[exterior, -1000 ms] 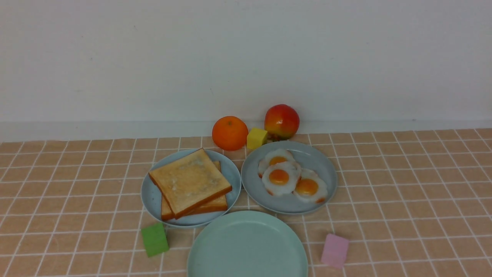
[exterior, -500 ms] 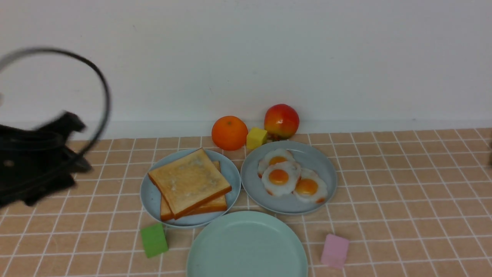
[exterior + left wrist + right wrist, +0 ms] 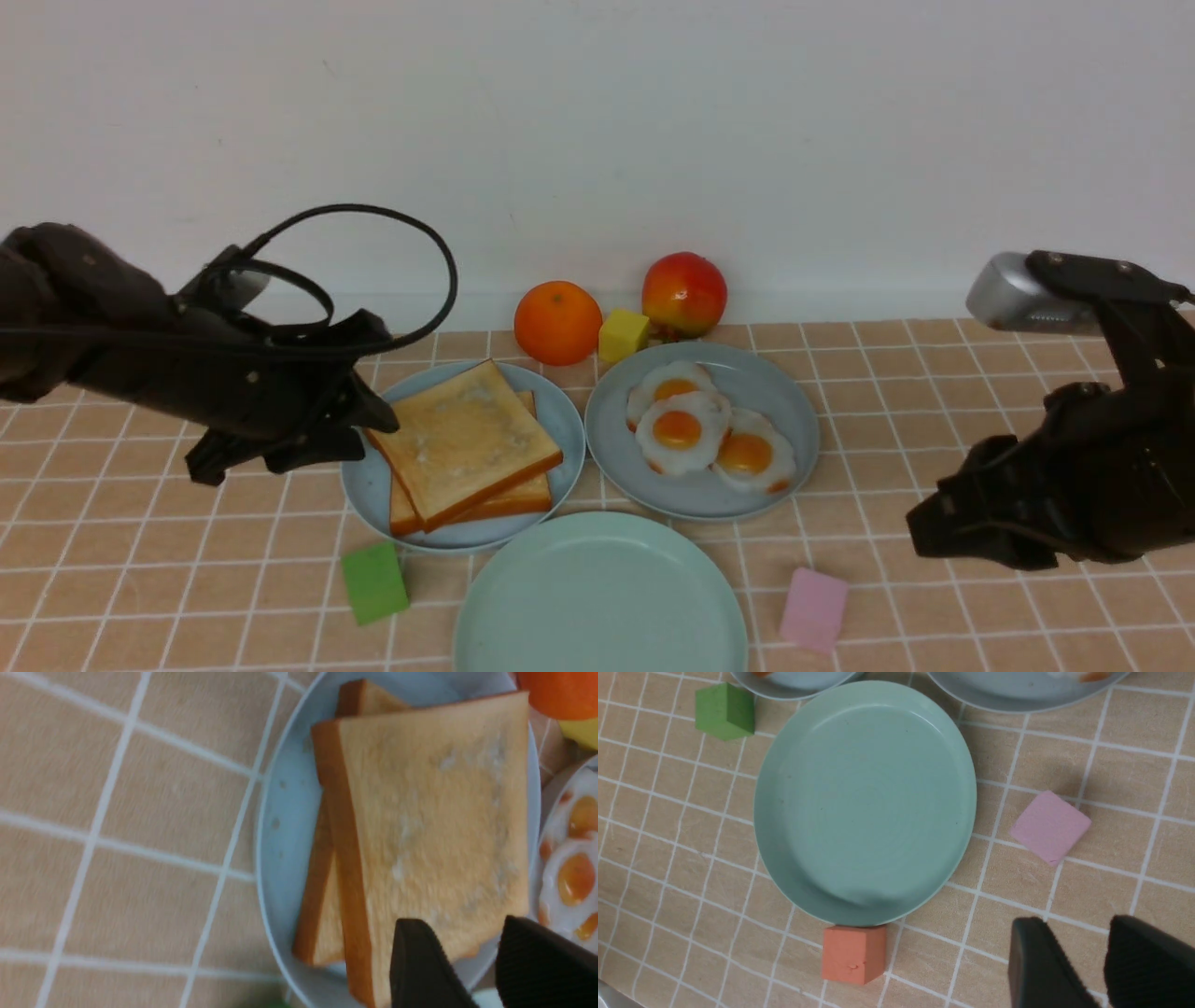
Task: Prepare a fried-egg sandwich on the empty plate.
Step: Use the left arm to grab a slice of bread, then use the left arm to put a slice of bread into the empty plate in the middle, then use the right arm to grab a fried egg
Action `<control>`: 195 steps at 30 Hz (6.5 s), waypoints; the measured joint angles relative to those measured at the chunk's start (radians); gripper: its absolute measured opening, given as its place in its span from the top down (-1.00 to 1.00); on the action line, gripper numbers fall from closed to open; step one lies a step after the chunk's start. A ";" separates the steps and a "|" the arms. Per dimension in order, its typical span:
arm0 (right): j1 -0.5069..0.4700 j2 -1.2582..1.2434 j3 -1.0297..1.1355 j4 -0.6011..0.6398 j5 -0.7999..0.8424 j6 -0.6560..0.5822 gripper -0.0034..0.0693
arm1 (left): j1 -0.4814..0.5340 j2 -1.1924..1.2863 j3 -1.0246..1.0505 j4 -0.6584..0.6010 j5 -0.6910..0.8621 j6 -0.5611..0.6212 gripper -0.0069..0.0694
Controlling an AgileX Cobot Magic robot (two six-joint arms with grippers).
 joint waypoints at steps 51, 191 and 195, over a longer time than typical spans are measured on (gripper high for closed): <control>0.000 0.000 0.000 0.004 0.064 0.000 0.25 | -0.331 -0.116 0.246 -0.161 -0.104 0.304 0.80; -0.052 1.177 -1.110 0.084 0.273 -0.052 0.94 | -0.388 -0.548 0.268 0.012 0.083 0.652 0.77; -0.052 1.172 -1.110 0.086 0.278 -0.052 0.94 | -0.388 -0.548 0.268 0.012 0.086 0.652 0.75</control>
